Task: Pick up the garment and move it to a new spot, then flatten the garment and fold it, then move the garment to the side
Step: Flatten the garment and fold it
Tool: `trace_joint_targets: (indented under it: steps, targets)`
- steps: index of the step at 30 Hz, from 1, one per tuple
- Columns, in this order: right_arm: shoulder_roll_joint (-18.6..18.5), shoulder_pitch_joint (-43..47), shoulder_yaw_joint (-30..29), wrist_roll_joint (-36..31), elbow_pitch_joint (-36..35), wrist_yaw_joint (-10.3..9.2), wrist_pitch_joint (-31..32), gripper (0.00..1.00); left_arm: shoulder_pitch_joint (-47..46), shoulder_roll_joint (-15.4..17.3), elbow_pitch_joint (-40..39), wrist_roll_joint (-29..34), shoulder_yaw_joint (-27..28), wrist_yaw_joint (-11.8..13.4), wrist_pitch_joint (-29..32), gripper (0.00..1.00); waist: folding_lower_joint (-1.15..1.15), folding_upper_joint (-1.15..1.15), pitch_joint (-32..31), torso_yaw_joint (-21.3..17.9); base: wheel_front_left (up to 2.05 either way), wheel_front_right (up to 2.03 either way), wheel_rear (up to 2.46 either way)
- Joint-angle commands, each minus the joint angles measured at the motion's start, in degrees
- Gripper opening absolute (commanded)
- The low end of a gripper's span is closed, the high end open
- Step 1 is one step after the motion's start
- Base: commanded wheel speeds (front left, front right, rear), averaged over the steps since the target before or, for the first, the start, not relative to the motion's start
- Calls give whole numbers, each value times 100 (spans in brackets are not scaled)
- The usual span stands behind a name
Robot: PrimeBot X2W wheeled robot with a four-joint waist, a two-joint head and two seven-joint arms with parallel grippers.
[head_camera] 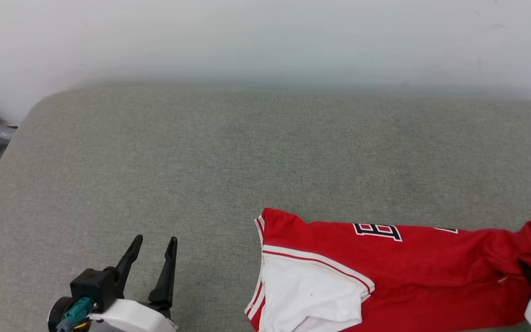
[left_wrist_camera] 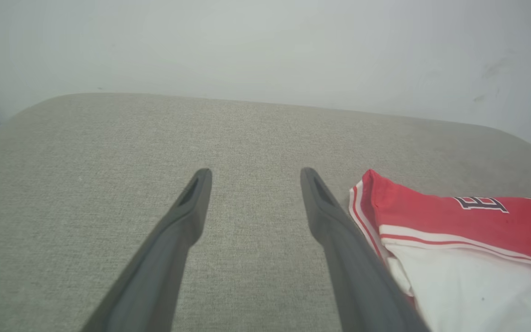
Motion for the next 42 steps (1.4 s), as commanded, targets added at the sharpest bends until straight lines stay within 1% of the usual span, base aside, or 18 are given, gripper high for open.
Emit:
trace_joint_targets:
  steps: [1, 6, 9, 12, 16, 18, 20, 24, 25, 29, 33, 36, 38, 39, 40, 42]
  targets:
    - [77, 149, 78, -9, -206, -5, 77, 0, 101, -34, -8, 6, 27, -21, -41, 100, 0, 0, -69, -2, 0, 0, 0]
    - [315, 458, 344, 92, -864, -5, 397, 0, 165, -42, -5, 5, 54, -29, -41, 100, 0, 0, -215, 10, 0, 0, 0]
    - [538, 597, 512, 199, -1222, -5, 628, 0, 217, -60, 10, -16, 69, -30, -41, 100, 0, 0, -285, 25, 0, 0, 0]
    - [841, 695, 689, 328, -1538, -5, 849, 0, 244, -74, 7, -28, 87, -34, -41, 100, 0, 0, -343, 38, 0, 0, 0]
    - [1338, 735, 950, 480, -1837, -5, 1108, 0, 309, -91, -3, -20, 115, -36, -42, 100, 0, 0, -386, 62, 0, 0, 0]
    - [1511, 702, 1094, 556, -1931, -5, 1169, 0, 308, -96, -16, -11, 140, -39, -42, 100, 0, 0, -388, 75, 0, 0, 0]
    - [1604, 635, 1255, 669, -1952, -5, 1177, 0, 293, -99, -22, 2, 156, -52, -42, 100, 0, 0, -372, 94, 0, 0, 0]
    - [1645, 507, 1691, 1154, -1760, -5, 941, 0, 242, -113, -20, 36, 190, -67, -42, 100, 0, 0, -340, 145, 0, 0, 0]
    - [1645, 507, 1691, 1154, -1760, -5, 941, 0, 242, -113, -20, 36, 190, -67, -42, 100, 0, 0, -340, 145, 0, 0, 0]
    - [1643, 297, 2154, 1512, -1345, -5, 506, 0, 205, -135, 10, 44, 198, -86, -42, 100, 0, 0, -323, 215, 0, 0, 0]
    - [1643, 79, 2558, 1646, -885, -4, 148, 0, 161, -151, 35, 73, 199, -112, -42, 100, 0, 0, -312, 297, 0, 0, 0]
    - [1642, -91, 2758, 1721, -537, -4, -96, 0, 132, -169, 45, 91, 201, -130, -42, 100, 0, 0, -300, 350, 0, 0, 0]
    - [1639, -199, 2825, 1659, -244, -4, -234, 0, 118, -182, 55, 100, 195, -139, -42, 100, 0, 0, -290, 383, 0, 0, 0]
    - [1640, -267, 2878, 1590, -121, -4, -286, 38, 106, -192, 59, 96, 194, -143, -42, 100, 0, 0, -283, 399, 0, 0, 0]
    - [1642, -318, 2940, 1576, -9, -4, -321, 100, 95, -203, 62, 101, 194, -147, -42, 100, 0, 0, -281, 412, 0, 0, 0]
    - [1645, -398, 3123, 1674, 121, -4, -425, 100, 95, -214, 71, 116, 200, -169, -42, 100, 0, 0, -284, 432, 0, 0, 0]
